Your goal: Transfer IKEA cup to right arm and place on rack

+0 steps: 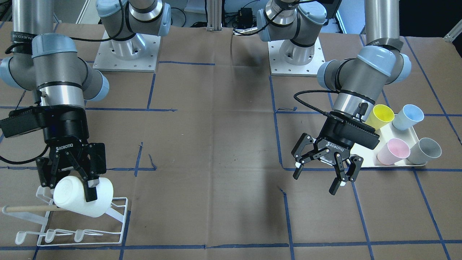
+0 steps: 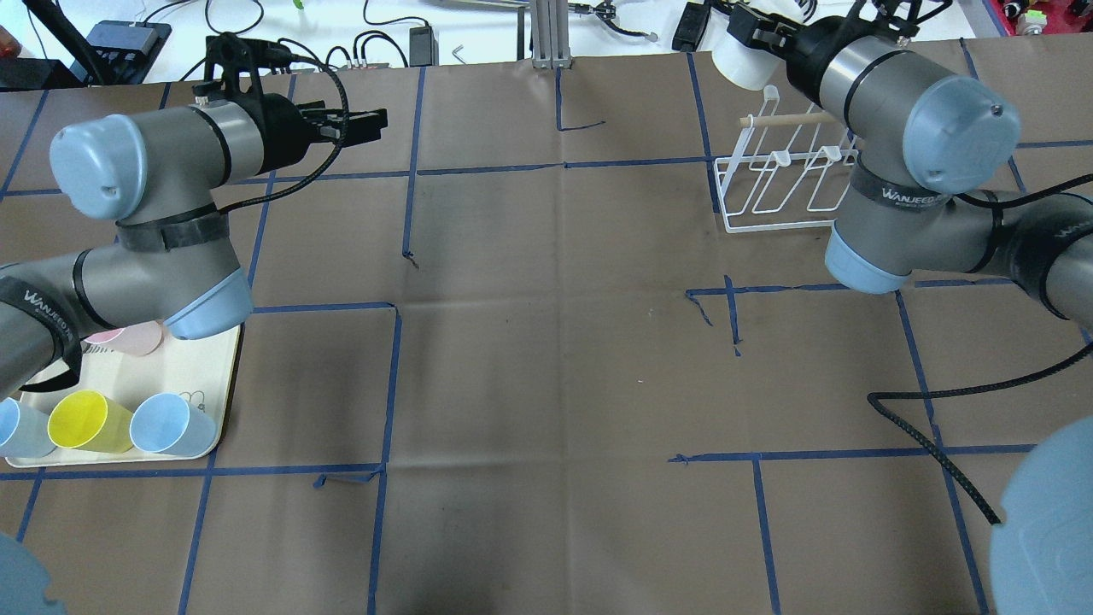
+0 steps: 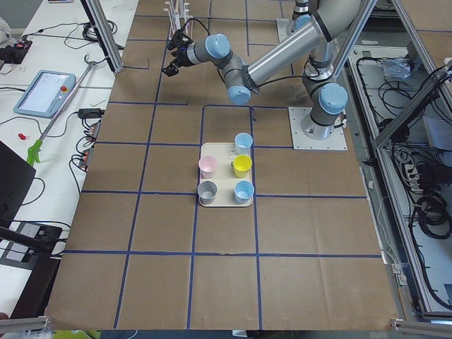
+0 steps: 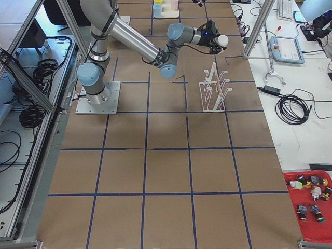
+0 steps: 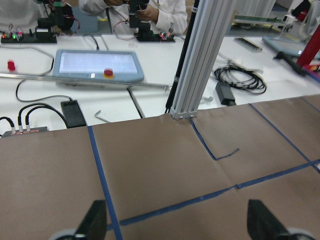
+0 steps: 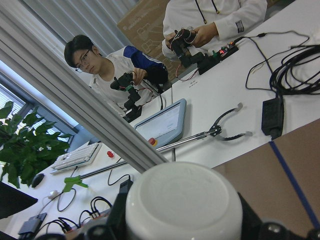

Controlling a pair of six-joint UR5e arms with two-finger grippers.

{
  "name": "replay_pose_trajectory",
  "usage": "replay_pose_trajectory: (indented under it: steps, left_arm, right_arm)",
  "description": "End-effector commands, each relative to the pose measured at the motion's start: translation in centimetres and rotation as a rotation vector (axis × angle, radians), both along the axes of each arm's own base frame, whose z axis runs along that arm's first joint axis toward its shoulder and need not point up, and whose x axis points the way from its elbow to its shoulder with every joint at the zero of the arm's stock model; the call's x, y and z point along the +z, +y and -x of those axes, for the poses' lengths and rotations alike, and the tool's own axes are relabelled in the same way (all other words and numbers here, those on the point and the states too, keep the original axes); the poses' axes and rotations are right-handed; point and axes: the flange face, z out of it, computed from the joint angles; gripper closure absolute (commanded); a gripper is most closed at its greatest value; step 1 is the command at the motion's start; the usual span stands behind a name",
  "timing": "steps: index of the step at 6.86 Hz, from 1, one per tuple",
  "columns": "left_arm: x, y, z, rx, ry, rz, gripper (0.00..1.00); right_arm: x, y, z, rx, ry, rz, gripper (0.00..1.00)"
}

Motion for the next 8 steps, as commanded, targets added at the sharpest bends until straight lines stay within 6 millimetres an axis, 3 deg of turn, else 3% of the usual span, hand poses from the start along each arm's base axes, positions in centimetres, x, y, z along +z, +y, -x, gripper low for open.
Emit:
replay_pose_trajectory:
  steps: [1,3,5,6,8]
  left_arm:
    - [1.9,-1.6,3.2,0.064,-0.195,-0.253,0.01]
    - [5.5,1.1,3.2,0.073,-0.294,-0.536,0.01]
    - [9.0,6.7,2.9,0.093,-0.333,-0.733,0.01]
    - [10.2,9.1,2.9,0.116,-0.323,-0.753,0.01]
    - [12.0,11.8,3.1,0.116,-0.316,-0.735,0.00]
  right_arm:
    - [-0.4,-2.1,1.9,0.051,0.214,0.064,0.81]
    - [-3.7,-4.2,2.3,0.072,0.263,0.064,0.81]
    - [-6.3,-5.0,2.7,0.070,0.262,0.052,0.81]
    - [-7.0,-5.5,3.3,0.061,0.262,0.049,0.81]
    - [-7.7,-5.6,3.3,0.062,0.255,0.040,0.80]
